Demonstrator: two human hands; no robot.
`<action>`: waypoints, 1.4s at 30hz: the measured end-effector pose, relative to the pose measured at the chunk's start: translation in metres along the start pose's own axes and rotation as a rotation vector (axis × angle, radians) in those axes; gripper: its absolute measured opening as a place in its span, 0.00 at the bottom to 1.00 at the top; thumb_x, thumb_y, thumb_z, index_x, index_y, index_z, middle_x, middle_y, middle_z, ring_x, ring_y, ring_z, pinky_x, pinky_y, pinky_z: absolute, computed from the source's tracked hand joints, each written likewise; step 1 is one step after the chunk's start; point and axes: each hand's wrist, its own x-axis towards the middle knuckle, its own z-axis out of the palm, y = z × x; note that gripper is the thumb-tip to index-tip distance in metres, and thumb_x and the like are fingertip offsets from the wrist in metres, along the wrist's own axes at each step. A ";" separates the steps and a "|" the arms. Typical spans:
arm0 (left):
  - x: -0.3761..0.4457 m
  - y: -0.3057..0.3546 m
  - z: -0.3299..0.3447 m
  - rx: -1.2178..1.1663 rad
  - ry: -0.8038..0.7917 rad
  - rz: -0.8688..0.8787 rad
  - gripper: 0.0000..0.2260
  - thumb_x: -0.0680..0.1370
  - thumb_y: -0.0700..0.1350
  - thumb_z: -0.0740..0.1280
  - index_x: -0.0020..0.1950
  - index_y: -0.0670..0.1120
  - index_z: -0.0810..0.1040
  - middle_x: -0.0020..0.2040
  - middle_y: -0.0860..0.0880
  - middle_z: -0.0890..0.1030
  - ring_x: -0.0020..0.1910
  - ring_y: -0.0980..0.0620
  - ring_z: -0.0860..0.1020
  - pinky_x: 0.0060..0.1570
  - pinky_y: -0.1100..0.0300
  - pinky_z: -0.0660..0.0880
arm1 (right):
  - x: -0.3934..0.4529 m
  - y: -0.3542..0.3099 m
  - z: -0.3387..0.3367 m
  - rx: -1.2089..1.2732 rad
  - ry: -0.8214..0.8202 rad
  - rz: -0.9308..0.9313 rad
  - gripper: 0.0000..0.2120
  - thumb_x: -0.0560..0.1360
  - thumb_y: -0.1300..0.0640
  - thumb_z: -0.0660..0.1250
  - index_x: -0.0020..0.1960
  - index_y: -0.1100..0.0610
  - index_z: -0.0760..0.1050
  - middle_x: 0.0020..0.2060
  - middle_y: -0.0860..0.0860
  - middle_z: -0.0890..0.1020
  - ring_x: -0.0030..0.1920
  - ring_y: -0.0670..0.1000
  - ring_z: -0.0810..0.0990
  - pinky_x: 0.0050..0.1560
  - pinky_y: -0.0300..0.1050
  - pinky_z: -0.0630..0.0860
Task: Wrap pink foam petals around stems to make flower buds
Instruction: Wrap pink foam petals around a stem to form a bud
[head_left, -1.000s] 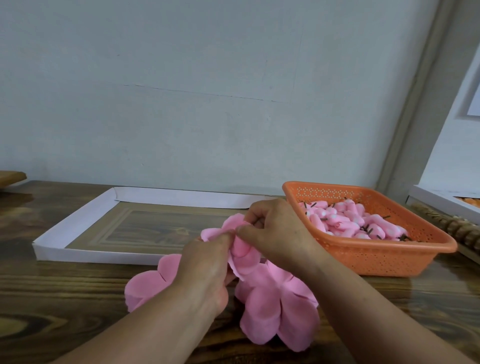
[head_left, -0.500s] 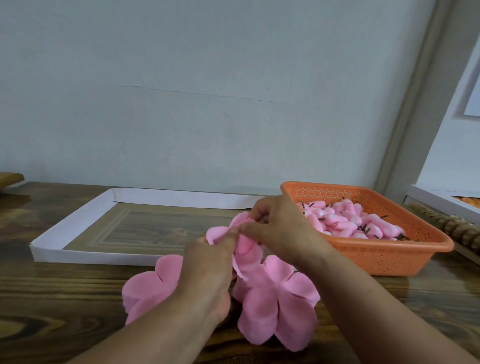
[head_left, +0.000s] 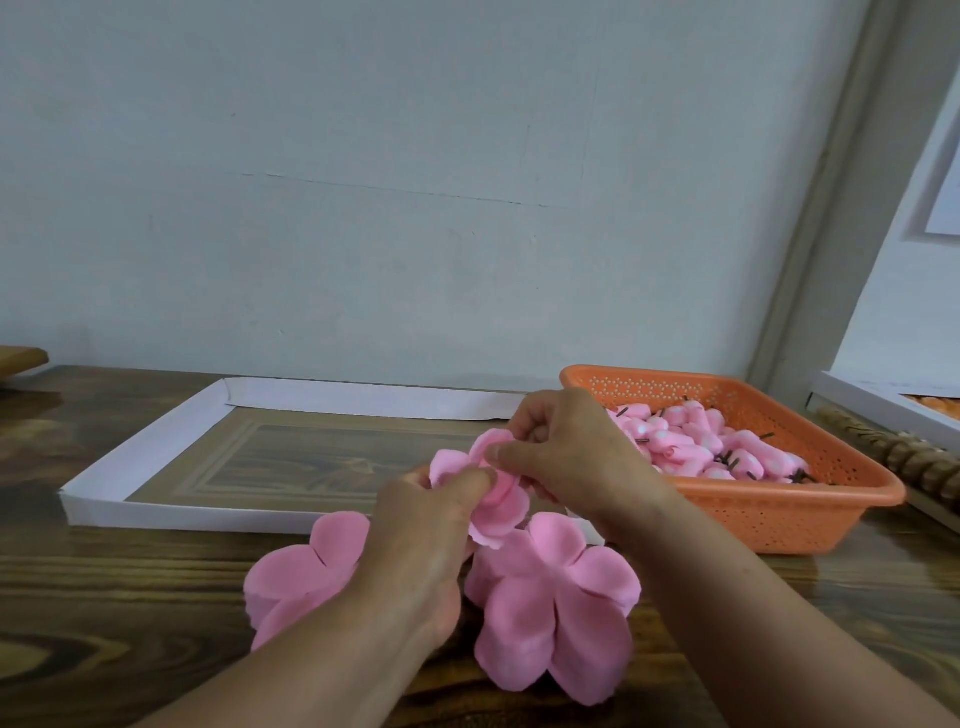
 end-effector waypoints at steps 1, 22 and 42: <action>0.001 0.000 0.000 0.004 0.000 -0.002 0.03 0.75 0.36 0.68 0.45 0.39 0.81 0.37 0.42 0.84 0.37 0.47 0.82 0.45 0.50 0.78 | 0.000 0.000 0.001 -0.004 0.006 -0.002 0.13 0.69 0.67 0.71 0.31 0.58 0.70 0.15 0.45 0.70 0.17 0.41 0.68 0.19 0.32 0.62; 0.006 0.012 -0.005 -0.115 -0.217 -0.068 0.06 0.77 0.31 0.62 0.42 0.34 0.77 0.39 0.42 0.85 0.41 0.47 0.85 0.44 0.55 0.80 | 0.002 0.001 -0.020 -0.009 -0.112 -0.082 0.06 0.69 0.68 0.72 0.37 0.59 0.79 0.27 0.49 0.77 0.28 0.44 0.73 0.30 0.35 0.71; 0.000 0.019 -0.004 -0.208 -0.203 -0.180 0.10 0.78 0.32 0.62 0.37 0.31 0.77 0.30 0.37 0.78 0.36 0.45 0.84 0.31 0.57 0.81 | 0.002 0.005 -0.022 0.111 -0.215 -0.021 0.05 0.70 0.68 0.71 0.46 0.63 0.81 0.42 0.63 0.84 0.46 0.66 0.82 0.54 0.62 0.78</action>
